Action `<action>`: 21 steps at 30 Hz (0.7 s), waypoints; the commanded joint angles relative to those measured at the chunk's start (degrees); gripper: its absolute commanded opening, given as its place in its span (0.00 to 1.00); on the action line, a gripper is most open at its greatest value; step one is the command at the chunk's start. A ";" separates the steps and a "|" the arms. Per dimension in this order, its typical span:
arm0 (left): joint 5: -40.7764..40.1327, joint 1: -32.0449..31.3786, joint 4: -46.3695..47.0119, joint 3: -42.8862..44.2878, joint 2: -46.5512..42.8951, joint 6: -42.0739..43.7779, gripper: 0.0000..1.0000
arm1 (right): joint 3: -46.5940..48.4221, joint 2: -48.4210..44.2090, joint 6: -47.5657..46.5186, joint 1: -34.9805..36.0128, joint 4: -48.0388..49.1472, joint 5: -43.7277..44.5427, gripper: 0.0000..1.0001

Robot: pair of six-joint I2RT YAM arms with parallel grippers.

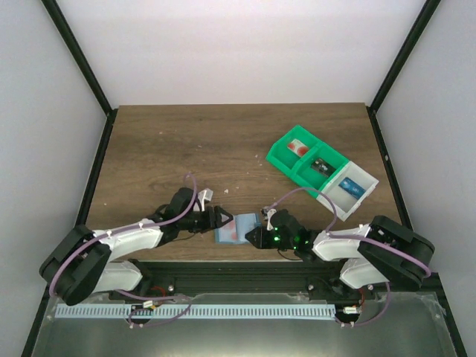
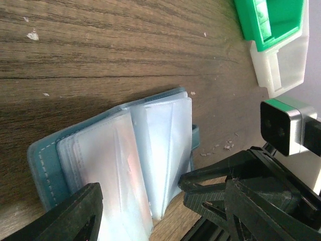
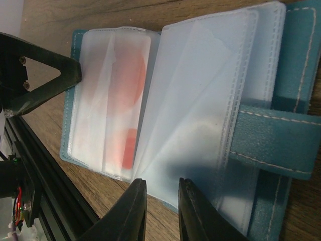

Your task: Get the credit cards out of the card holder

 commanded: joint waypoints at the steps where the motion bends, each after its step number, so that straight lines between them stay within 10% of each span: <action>1: -0.34 0.22 -1.61 0.20 -2.44 0.17 0.69 | -0.11 0.82 0.40 0.47 0.87 0.94 0.20; 21: 1.25 0.05 2.09 -1.11 1.01 -0.50 0.71 | -0.37 0.80 0.43 0.47 1.52 0.82 0.20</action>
